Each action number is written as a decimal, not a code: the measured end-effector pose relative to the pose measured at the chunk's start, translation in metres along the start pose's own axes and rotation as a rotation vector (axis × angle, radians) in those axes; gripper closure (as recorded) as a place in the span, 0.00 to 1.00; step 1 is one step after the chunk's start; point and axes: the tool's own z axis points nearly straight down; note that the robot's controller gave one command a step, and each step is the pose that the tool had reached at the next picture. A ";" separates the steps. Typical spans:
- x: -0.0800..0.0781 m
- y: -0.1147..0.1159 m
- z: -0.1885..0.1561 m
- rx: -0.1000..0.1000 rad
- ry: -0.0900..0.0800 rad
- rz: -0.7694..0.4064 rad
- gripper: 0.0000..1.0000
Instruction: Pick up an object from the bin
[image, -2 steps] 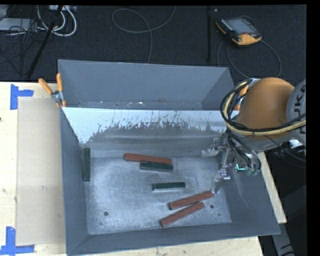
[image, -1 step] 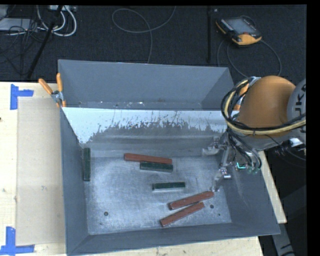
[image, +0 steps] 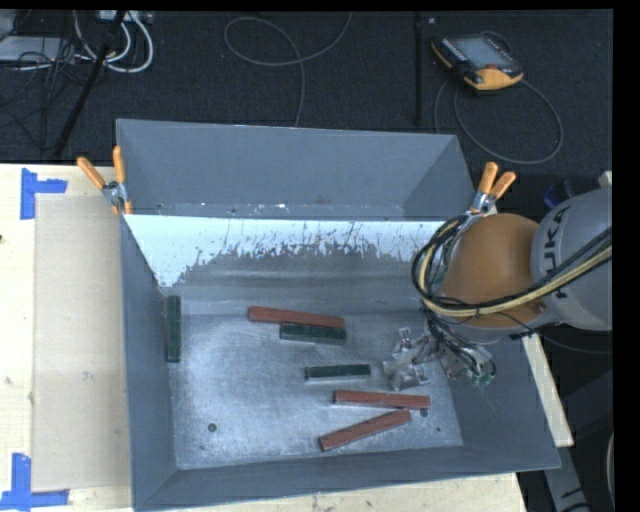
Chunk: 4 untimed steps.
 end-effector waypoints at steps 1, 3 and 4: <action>0.001 0.000 0.001 0.000 0.002 -0.001 0.00; -0.024 0.031 -0.006 0.000 0.005 0.042 0.00; -0.031 0.053 -0.007 -0.003 0.005 0.040 0.00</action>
Offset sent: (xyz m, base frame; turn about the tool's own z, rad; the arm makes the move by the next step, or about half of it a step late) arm 0.0000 0.0000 0.0000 0.0000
